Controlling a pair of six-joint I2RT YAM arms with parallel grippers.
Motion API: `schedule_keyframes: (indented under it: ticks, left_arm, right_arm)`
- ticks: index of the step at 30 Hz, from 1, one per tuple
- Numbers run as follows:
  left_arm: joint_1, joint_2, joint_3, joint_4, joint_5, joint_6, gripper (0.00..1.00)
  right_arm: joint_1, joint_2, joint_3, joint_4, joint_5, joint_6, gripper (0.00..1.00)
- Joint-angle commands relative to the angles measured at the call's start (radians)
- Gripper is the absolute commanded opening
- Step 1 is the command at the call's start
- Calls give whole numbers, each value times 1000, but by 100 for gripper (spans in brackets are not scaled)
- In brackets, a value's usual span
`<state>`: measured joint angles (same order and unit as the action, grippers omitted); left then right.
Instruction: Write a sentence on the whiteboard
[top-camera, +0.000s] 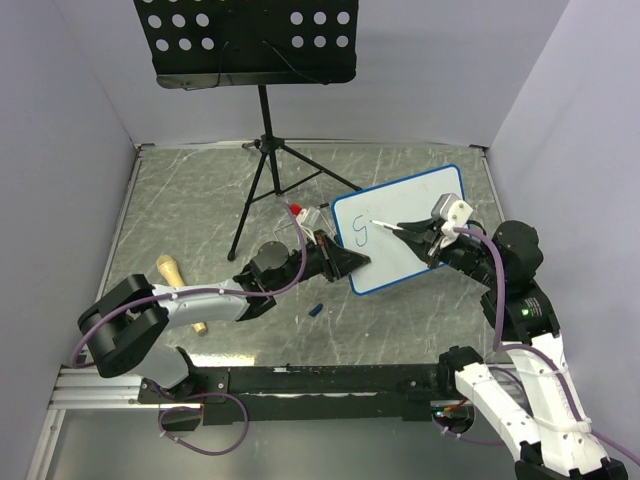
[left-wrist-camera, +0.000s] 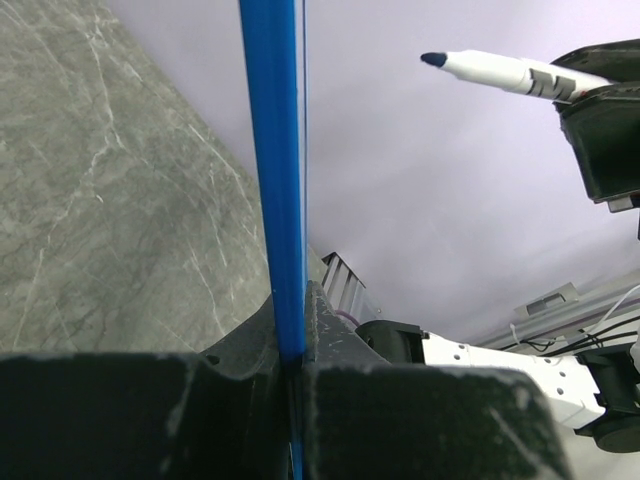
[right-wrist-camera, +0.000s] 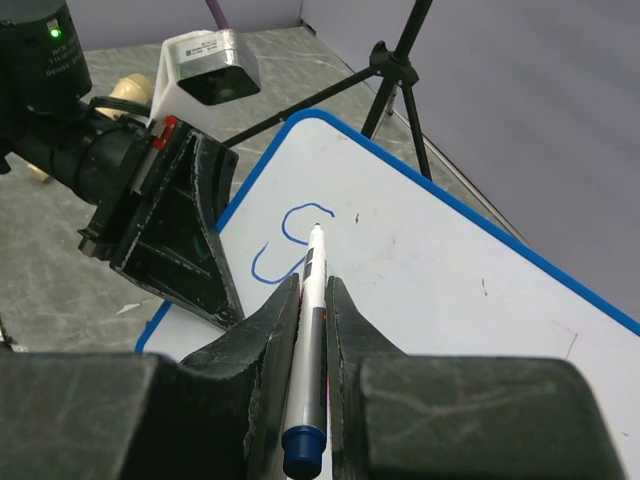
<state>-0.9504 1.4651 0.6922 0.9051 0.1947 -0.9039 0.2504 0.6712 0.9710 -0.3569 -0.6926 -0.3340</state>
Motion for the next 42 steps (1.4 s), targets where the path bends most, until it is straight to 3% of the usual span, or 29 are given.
schedule_keyframes:
  ticks: [1, 42]
  left_arm:
    - [2, -55, 15, 178, 15, -13, 1]
    - [12, -28, 40, 213, 43, -52, 1]
  right_arm:
    - [-10, 7, 15, -4, -21, -46, 0]
    - [-7, 51, -6, 27, -5, -97, 0]
